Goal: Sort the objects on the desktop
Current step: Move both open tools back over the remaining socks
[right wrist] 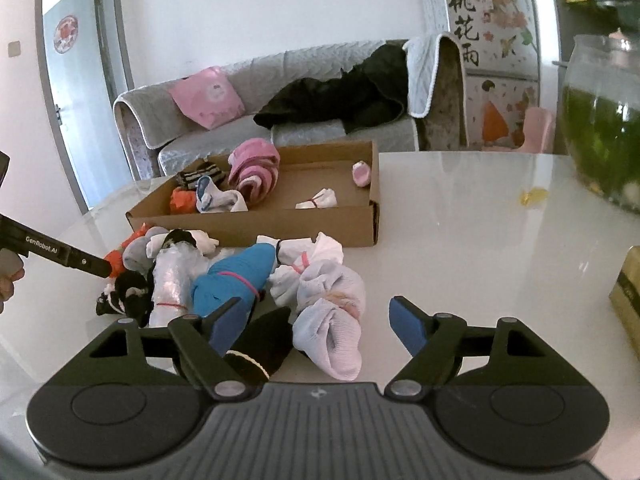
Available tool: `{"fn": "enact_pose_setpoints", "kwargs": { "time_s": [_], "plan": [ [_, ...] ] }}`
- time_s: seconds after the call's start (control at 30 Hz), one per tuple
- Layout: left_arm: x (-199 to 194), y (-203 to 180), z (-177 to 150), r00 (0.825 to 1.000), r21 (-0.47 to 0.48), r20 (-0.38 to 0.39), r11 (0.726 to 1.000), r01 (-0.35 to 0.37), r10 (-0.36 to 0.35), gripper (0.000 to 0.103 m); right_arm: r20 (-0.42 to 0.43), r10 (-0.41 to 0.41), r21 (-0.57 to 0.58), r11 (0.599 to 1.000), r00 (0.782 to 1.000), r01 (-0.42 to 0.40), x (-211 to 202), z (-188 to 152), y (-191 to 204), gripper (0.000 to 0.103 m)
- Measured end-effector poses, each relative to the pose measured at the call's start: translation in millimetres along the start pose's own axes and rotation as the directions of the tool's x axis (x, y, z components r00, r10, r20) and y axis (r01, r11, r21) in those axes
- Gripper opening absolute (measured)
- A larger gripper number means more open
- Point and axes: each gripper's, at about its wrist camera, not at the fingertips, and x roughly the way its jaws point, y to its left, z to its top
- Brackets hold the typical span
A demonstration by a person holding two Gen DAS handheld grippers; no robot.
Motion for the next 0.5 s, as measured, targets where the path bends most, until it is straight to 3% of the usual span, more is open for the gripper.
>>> {"fn": "enact_pose_setpoints", "kwargs": {
  "time_s": [0.3, 0.5],
  "plan": [
    [34, -2, 8, 0.999, -0.007, -0.034, 1.000, 0.021, -0.021, 0.095, -0.007, -0.035, 0.012, 0.999, 0.999, 0.035, 12, -9, -6, 0.076],
    [41, -14, 4, 1.000, 0.039, -0.018, 0.999, -0.014, 0.015, 0.098, -0.022, -0.047, -0.009, 0.999, 0.999, 0.047, 21, -17, -5, 0.076]
  ]
}}
